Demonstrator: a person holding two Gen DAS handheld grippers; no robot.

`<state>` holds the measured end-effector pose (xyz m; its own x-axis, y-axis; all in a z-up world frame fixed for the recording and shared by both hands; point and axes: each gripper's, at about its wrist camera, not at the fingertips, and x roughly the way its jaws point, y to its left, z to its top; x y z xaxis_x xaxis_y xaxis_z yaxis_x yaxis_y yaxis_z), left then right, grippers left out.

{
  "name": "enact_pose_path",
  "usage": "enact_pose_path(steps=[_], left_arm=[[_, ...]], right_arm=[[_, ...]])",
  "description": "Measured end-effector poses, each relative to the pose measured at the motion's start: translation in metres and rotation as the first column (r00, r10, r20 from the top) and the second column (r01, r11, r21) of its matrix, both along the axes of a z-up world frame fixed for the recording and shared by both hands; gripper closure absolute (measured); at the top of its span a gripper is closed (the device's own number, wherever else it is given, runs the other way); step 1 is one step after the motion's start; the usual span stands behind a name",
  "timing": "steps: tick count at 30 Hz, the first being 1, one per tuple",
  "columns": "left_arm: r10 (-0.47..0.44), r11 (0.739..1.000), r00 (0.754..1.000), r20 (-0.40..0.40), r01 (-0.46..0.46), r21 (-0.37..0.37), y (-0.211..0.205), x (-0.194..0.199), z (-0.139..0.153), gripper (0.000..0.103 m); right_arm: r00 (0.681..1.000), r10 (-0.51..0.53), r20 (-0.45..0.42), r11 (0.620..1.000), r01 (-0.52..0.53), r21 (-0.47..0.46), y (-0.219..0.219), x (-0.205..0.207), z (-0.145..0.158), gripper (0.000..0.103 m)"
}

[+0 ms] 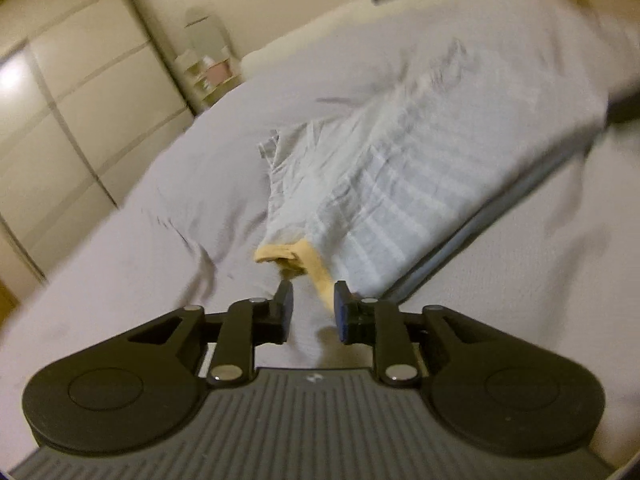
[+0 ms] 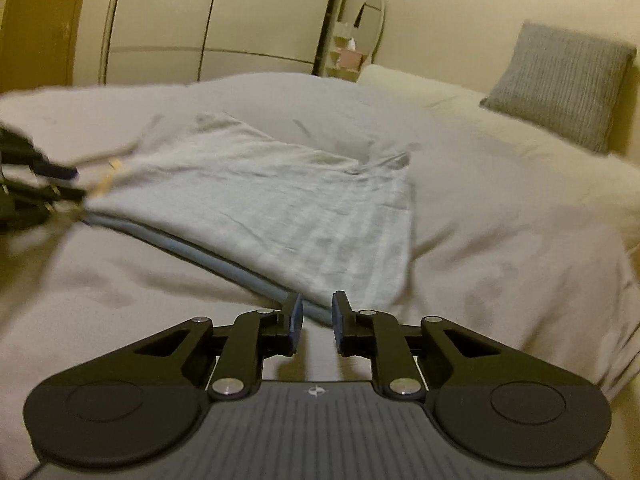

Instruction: Fold clothes

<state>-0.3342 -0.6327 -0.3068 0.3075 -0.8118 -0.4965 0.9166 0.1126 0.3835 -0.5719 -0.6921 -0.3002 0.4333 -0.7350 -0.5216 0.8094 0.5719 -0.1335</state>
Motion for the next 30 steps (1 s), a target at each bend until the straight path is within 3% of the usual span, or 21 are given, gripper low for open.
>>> enact_pose_path(steps=[4,7,15,20,25,27,30], left_arm=[[0.008,1.000,0.978,-0.209,-0.011,-0.014,0.004,-0.008,0.010,0.081],[0.018,1.000,0.957,-0.289,-0.019,0.002,0.002,-0.019,0.001,0.075],[0.067,0.998,0.953,-0.296,-0.060,0.033,-0.008,-0.027,-0.023,0.070],[0.072,0.997,0.963,-0.259,-0.069,0.024,-0.008,-0.030,-0.027,0.066],[0.112,0.994,0.959,-0.260,-0.109,0.025,-0.008,-0.029,-0.025,0.050],[0.139,0.990,0.956,-0.258,-0.138,0.023,-0.007,-0.028,-0.024,0.036],[0.153,0.988,0.952,-0.264,-0.153,0.019,-0.005,-0.027,-0.023,0.030]], right_arm=[[0.990,-0.032,0.140,0.992,0.014,0.128,0.000,0.001,0.001,0.080],[0.984,-0.068,0.165,0.980,0.035,0.197,-0.003,0.002,-0.009,0.074],[0.987,-0.068,0.143,0.976,0.036,0.217,-0.002,0.003,-0.024,0.071],[0.988,-0.075,0.138,0.984,0.050,0.174,0.007,0.009,-0.031,0.065],[0.987,-0.075,0.145,0.986,0.051,0.161,0.011,0.008,-0.033,0.062],[0.987,-0.072,0.143,0.986,0.049,0.158,0.011,0.007,-0.033,0.060],[0.989,-0.067,0.131,0.986,0.046,0.160,0.013,0.008,-0.030,0.043]])
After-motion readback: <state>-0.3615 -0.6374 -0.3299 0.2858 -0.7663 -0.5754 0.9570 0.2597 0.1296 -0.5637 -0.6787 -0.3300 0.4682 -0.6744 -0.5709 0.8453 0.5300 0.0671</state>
